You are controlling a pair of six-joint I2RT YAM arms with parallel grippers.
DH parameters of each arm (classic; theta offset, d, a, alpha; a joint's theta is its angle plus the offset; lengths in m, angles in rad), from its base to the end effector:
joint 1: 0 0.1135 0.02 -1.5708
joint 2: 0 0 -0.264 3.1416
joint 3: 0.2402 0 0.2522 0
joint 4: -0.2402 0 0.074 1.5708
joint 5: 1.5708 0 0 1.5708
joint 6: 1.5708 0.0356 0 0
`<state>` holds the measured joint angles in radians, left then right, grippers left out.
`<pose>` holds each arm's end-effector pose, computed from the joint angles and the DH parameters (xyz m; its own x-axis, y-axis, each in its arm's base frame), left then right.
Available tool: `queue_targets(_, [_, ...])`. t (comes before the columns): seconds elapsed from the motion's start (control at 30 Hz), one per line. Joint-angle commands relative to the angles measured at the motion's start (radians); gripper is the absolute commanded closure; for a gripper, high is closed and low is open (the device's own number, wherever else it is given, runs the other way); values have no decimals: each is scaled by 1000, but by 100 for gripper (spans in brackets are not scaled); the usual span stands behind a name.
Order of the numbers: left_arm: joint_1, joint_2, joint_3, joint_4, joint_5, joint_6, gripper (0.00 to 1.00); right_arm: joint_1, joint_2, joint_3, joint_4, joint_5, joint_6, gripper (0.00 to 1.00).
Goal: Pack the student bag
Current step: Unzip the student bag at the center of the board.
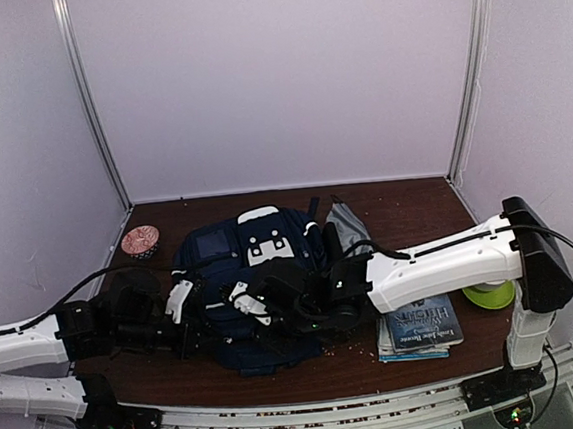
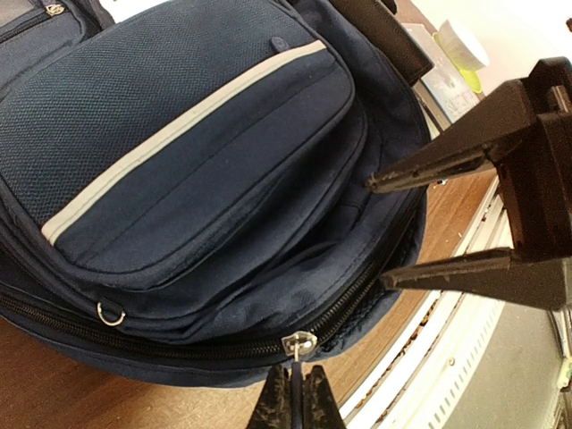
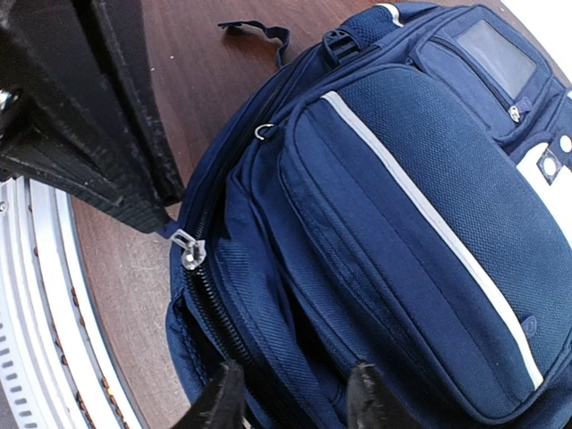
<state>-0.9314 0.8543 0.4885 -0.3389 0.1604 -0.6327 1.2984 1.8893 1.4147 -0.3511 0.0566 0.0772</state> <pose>0.1028 -0.1478 0.2103 -0.8231 0.1286 -0.5532 0.4688 0.7037 -0.5339 0.1155 0.4061 0.2251 -0.2705 -0.6822 -0.6792 -0.9332 0.3593 0.0108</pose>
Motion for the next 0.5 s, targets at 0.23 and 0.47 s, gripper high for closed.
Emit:
queue_targets(0.23, [-4,-36,-10,-6,-18,-13,100,12,5,23,-39,126,-32,94])
queue_targets(0.47, [-4,-54,-16,-51,-70,-36,100,15,-54,-32,-8,106,-41,100])
